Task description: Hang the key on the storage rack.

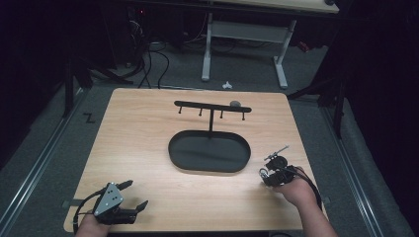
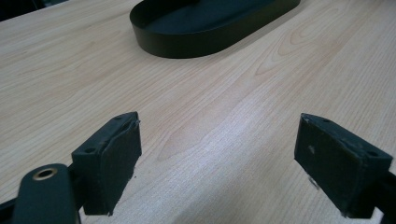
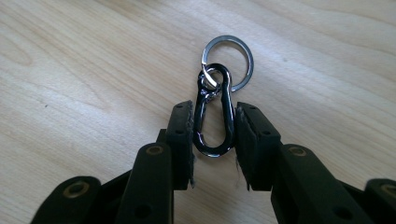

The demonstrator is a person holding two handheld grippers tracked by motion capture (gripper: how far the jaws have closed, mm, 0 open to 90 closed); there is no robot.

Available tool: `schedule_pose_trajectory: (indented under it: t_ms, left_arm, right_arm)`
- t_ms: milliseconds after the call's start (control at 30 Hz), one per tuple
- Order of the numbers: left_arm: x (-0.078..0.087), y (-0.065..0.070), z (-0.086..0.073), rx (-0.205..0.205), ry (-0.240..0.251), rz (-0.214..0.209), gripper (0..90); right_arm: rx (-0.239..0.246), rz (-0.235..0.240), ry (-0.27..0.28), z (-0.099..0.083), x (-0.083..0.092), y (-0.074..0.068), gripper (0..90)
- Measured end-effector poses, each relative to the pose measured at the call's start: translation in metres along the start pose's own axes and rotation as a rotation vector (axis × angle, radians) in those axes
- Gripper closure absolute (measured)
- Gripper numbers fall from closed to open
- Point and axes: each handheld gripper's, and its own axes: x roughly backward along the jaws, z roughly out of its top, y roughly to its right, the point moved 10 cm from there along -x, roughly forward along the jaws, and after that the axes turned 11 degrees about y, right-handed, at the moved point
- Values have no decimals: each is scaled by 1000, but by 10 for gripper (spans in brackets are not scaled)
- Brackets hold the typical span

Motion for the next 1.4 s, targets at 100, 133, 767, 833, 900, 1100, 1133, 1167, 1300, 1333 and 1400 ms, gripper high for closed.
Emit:
schedule_pose_trajectory:
  t_ms: [100, 133, 767, 833, 900, 1100, 1133, 1167, 1300, 1333, 1400]
  left_arm:
    - [0, 0, 0, 1, 1, 1, 153]
    - [0, 0, 0, 1, 1, 1, 153]
    - [0, 1, 1, -2, 4, -2, 153]
    - [0, 1, 1, -2, 5, -1, 153]
    - [1, 0, 1, 0, 5, 1, 153]
    - [0, 0, 0, 1, 3, 1, 153]
    - [0, 0, 0, 0, 0, 0, 153]
    - [0, 0, 0, 0, -1, -1, 153]
    - [-1, 1, 0, -1, -2, -3, 153]
    - [-1, 1, 0, -1, -2, -3, 153]
    - [-1, 1, 0, -2, -3, -3, 152]
  right_arm:
    - [-9, 11, 9, 3, -1, -2, 680]
    - [-9, 11, 9, 3, -1, -2, 680]
    - [12, 27, -32, 14, -10, -7, 708]
    - [12, 28, -31, 13, -10, -8, 713]
    - [9, 24, -20, 13, -10, -8, 723]
    - [-17, 19, -4, 14, -5, -4, 724]
    - [-25, 21, 11, 15, -1, -2, 726]
    - [-27, 18, 13, 15, 0, -2, 726]
    - [-29, 23, 29, 16, 6, -2, 727]
    - [-29, 23, 29, 16, 6, -2, 727]
    - [-33, 22, 32, 16, 8, -2, 727]
